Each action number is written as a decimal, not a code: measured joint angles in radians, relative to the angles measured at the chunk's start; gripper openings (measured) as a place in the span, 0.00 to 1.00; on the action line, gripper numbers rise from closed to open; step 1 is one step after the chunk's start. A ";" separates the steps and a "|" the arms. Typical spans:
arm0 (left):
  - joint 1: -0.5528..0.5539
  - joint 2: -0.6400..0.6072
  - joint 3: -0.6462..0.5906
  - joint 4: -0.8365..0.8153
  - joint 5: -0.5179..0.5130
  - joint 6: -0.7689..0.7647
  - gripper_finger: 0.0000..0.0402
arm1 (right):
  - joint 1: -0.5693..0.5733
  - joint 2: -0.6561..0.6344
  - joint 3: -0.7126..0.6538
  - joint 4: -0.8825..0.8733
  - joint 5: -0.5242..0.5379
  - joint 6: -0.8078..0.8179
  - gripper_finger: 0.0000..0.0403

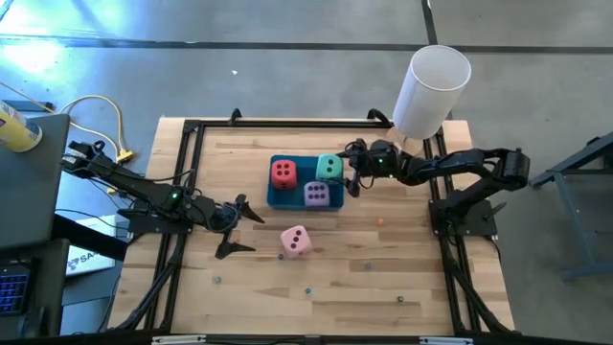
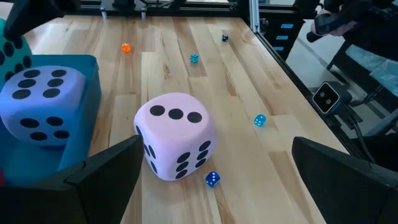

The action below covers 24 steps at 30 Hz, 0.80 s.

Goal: Pick & Place Dice
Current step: Put the blue green die into the blue bin

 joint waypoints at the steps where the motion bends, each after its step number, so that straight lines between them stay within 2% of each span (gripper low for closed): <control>1: 0.000 0.000 0.000 0.000 0.000 0.000 1.00 | 0.000 0.000 0.000 0.002 -0.006 0.000 0.91; 10: 0.000 0.000 0.000 -0.001 0.000 -0.001 1.00 | 0.000 0.000 0.000 0.026 -0.073 0.006 0.91; 17: 0.000 0.000 0.000 -0.001 0.000 -0.001 1.00 | 0.002 0.000 0.000 0.026 -0.067 0.071 0.91; 24: 0.000 0.000 0.000 -0.001 0.000 -0.001 1.00 | 0.033 0.000 0.000 0.026 0.052 0.105 0.91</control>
